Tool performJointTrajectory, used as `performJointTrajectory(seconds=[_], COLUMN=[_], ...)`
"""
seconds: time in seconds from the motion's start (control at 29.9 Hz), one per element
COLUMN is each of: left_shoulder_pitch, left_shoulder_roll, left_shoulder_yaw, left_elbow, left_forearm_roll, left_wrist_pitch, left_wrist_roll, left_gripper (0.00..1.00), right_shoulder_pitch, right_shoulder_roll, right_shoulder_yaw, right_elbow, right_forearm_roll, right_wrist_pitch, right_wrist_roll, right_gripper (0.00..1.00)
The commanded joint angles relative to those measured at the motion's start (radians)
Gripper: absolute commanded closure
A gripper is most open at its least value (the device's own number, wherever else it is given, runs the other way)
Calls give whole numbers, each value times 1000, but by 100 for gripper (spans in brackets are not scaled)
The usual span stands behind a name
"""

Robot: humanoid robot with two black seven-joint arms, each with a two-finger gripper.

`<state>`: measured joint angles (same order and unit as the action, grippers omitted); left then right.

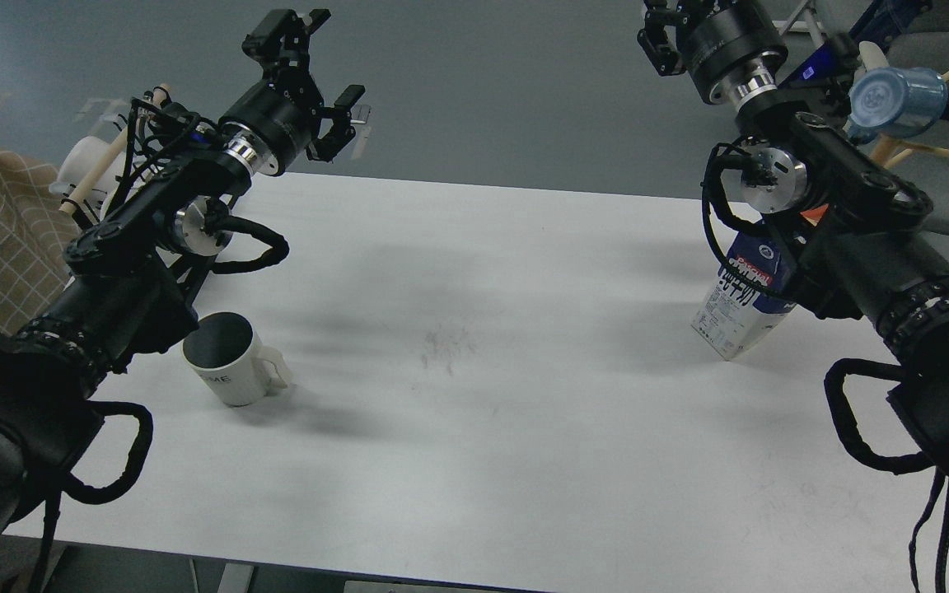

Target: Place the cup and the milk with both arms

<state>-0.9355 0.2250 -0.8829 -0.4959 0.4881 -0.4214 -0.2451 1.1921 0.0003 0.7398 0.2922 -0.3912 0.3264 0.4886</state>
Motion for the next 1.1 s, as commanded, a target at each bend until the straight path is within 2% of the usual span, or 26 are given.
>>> performJointTrajectory(seconds=[0.0,0.27,0.67,1.07], left_shoulder_pitch=[3,4,-5,6], left_shoulder_roll=[1,8,13,13], left_shoulder_yaw=[-1,10,5,-4], left_elbow=[-4,-6,10,4], left_forearm_roll=[0,-2,-19,-39], left_wrist_pitch=[4,-27,-7,-56], left_wrist_roll=[-6,-29,-17,-31], left_gripper=[3,2,2,2], right_shoulder_pitch=[-11,-6,0,1], right_shoulder_roll=[0,0,0,0], right_shoulder_yaw=[1,1,6,-2], right_elbow=[2,7,8,19], right_forearm_roll=[0,0,3,-3], right_wrist_pitch=[-3,0,0,10], right_wrist_roll=[0,0,0,0], right_gripper=[0,0,0,0])
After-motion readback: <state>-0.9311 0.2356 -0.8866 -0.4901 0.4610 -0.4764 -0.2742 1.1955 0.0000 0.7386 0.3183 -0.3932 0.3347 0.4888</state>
